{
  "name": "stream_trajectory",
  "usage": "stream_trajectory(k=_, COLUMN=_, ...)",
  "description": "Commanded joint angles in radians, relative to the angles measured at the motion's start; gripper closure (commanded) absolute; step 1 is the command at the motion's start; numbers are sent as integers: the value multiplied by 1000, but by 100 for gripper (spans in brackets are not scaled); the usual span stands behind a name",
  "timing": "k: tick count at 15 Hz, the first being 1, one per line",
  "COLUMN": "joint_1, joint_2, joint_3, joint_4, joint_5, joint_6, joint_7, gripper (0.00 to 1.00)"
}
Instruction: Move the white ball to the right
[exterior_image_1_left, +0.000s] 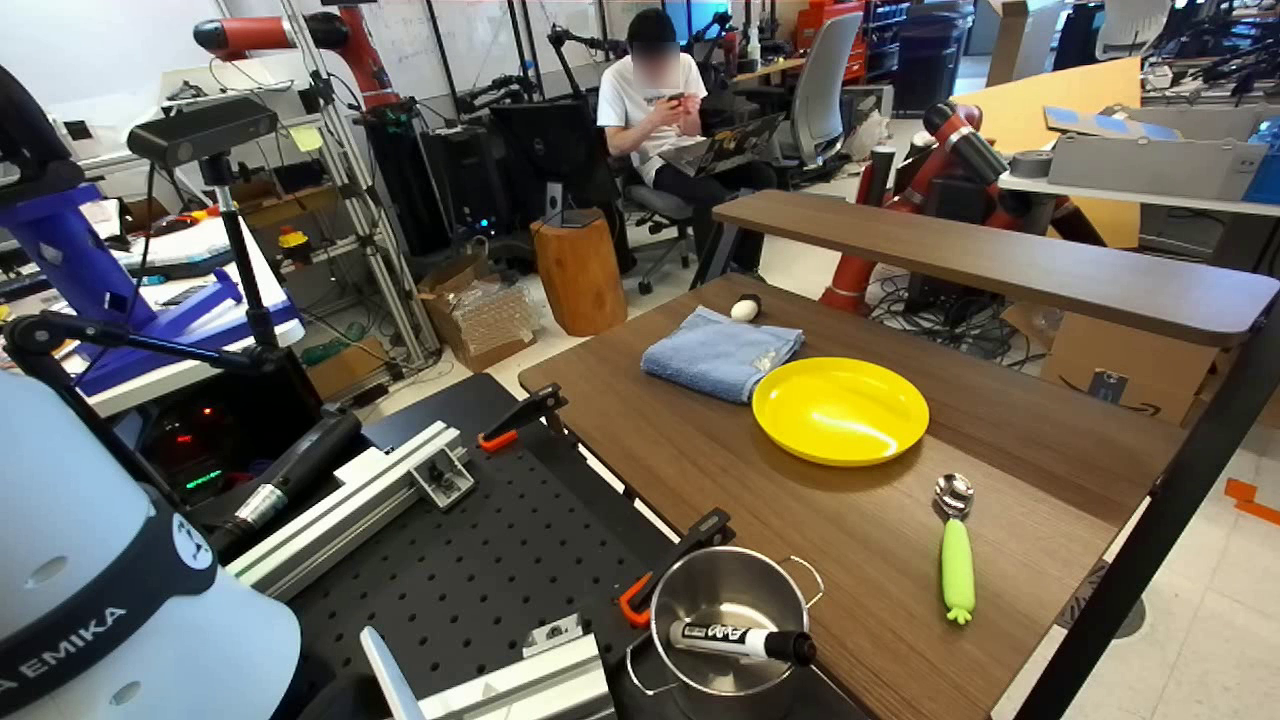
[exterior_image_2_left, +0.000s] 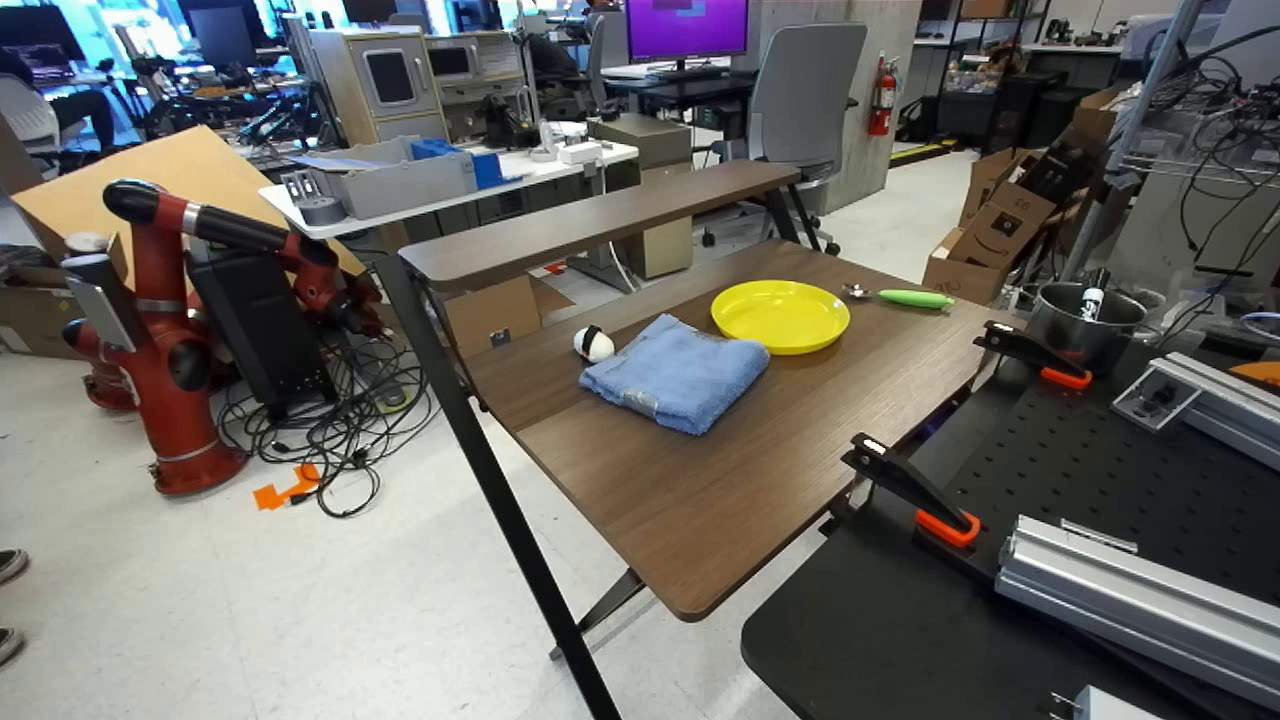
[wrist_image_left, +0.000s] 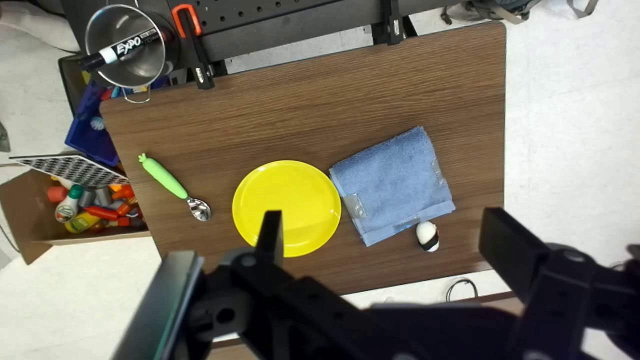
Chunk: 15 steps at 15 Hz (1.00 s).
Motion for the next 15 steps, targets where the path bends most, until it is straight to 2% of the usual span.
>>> stream_trajectory(k=1, joint_1=-10, joint_2=8, joint_3=8, joint_4=4, joint_5=4, joint_6=9, joint_7=8, gripper=0)
stream_trajectory(k=6, joint_1=0, joint_2=91, joint_3=22, joint_4=4, joint_5=11, joint_6=116, joint_7=15, gripper=0)
stream_trajectory(k=15, joint_1=38, joint_2=359, joint_3=53, joint_4=18, joint_5=33, joint_6=463, joint_7=18, gripper=0)
